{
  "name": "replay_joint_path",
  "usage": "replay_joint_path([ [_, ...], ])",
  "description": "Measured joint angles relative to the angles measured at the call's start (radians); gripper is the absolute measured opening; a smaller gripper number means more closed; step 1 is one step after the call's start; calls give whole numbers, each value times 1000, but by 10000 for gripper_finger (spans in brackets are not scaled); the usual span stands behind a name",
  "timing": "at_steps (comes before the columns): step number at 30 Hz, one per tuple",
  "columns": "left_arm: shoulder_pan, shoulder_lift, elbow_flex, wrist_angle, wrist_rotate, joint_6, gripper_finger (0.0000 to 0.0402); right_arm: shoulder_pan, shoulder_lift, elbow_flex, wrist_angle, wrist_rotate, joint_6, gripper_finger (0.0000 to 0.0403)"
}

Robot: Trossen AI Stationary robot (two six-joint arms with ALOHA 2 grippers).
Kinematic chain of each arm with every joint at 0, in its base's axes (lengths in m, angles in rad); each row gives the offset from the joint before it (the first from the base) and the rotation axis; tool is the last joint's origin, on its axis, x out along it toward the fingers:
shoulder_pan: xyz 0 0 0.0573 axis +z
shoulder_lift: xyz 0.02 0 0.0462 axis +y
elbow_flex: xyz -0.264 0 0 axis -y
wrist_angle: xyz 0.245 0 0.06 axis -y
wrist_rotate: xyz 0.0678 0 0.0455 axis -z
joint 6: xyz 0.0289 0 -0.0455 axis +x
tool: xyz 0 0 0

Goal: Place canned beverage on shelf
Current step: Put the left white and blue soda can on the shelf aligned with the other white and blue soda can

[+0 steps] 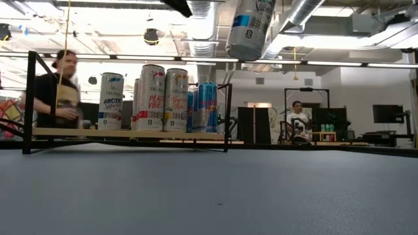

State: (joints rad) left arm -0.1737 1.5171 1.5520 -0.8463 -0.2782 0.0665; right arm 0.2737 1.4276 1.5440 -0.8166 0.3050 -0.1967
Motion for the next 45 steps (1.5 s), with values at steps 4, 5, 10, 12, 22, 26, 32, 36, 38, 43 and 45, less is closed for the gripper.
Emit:
replay_joint_path([
  [4,-26,-68,0,-6,-34,-52,336,-2,21,1,39,9,-4,221],
  [5,-37,-86,0,-9,-53,-60,336,-8,28,1,65,10,-20,221],
  [10,-111,-184,-1,-52,-191,-131,336,-37,75,0,174,-32,-84,221],
  [12,-147,-222,-1,-64,-246,-167,336,-46,114,3,226,-57,-113,221],
  [22,-290,-326,-1,-173,-417,-241,336,-89,251,3,408,-217,-165,221],
  [26,-328,-352,-37,-174,-417,-296,336,-95,307,1,437,-244,-122,221],
  [32,-359,-405,-193,-73,-416,-330,336,-99,364,2,407,-284,-106,221],
  [36,-359,-431,-265,20,-400,-347,336,-105,379,1,328,-340,-93,221],
  [38,-361,-438,-297,55,-392,-361,336,-108,375,1,270,-343,-89,221],
  [43,-359,-437,-358,116,-381,-401,336,-121,371,30,124,-335,-66,221],
  [45,-360,-437,-377,150,-372,-399,336,-121,371,53,94,-329,-63,221],
])
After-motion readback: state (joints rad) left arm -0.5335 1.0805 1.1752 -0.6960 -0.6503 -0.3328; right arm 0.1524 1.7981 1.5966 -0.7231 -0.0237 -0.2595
